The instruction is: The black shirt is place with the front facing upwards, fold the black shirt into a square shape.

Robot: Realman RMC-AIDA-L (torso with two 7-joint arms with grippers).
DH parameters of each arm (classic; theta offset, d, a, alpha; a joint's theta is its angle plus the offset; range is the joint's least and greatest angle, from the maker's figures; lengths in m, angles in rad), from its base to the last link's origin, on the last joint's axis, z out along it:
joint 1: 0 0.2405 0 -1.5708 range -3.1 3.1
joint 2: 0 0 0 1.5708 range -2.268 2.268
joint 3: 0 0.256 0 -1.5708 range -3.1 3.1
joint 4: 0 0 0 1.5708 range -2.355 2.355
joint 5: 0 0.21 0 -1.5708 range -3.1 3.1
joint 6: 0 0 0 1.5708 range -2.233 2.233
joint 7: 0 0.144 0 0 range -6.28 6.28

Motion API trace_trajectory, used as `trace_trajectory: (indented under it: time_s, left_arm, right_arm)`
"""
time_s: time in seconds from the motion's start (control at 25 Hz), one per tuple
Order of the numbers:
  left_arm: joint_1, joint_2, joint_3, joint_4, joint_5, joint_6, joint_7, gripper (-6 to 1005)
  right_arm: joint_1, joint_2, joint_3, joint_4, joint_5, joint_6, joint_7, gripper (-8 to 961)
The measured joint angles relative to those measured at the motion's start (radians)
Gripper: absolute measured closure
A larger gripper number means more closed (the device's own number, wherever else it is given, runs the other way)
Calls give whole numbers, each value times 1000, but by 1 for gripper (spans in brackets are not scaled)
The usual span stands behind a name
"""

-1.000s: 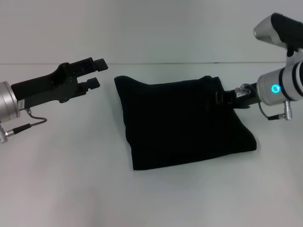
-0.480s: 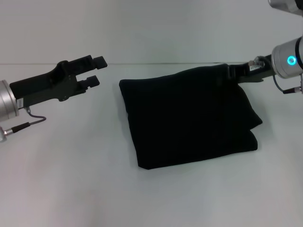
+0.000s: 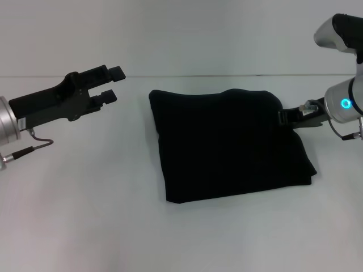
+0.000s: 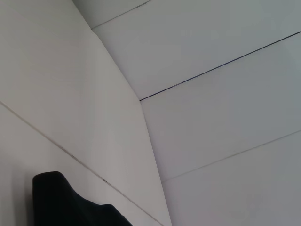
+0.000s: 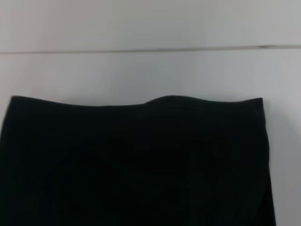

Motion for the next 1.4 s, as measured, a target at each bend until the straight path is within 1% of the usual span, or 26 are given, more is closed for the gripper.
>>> trace_trajectory:
  time_s: [0.16, 0.28, 0.44, 0.56, 0.64, 0.72, 0.84, 0.92, 0.96, 1.0, 1.16, 1.24, 1.32, 1.4]
  left_arm:
    - [-1, -2, 0, 0, 0, 0, 3, 245]
    - [0, -4, 0, 0, 0, 0, 3, 245]
    - [3, -5, 0, -1, 0, 0, 3, 245]
    - [4, -5, -1, -1, -1, 9, 1, 246]
    - [4, -4, -5, 0, -2, 12, 0, 246]
    - [4, -4, -7, 0, -2, 14, 0, 246]
    - [5, -3, -8, 0, -2, 16, 0, 246]
    - [5, -3, -8, 0, -3, 17, -1, 246]
    - [5, -3, -9, 0, -3, 18, -1, 246]
    - [5, -3, -9, 0, -3, 18, -1, 246]
    - [5, -2, -9, 0, -3, 17, -1, 246]
    - [5, -2, -9, 0, -3, 16, -1, 246]
    - [5, -2, -9, 0, -3, 17, -1, 246]
    - [6, -1, -9, 0, 1, 21, -1, 246]
  right_arm:
    - [0, -3, 0, 1, -23, 20, 30, 788]
    - [0, -15, 0, -2, -60, 37, 72, 739]
    - [-2, -37, 6, -4, -100, 50, 113, 674]
    - [-15, -69, 30, -12, -93, 51, 124, 625]
    - [-25, -84, 66, -34, -54, 19, 109, 593]
    - [-43, -92, 106, -77, 27, -44, 57, 561]
    - [-69, -92, 136, -112, 175, -118, -23, 562]
    - [-74, -89, 134, -101, 235, -129, -50, 562]
    - [-73, -86, 131, -86, 240, -119, -57, 561]
    - [-69, -81, 127, -67, 240, -110, -66, 560]
    - [-42, -60, 97, 24, 189, 10, -77, 555]
    - [-33, -55, 73, 48, 152, 63, -55, 552]
    - [-30, -54, 62, 49, 111, 90, -17, 550]
    - [-31, -63, 69, 37, 91, 84, 16, 547]
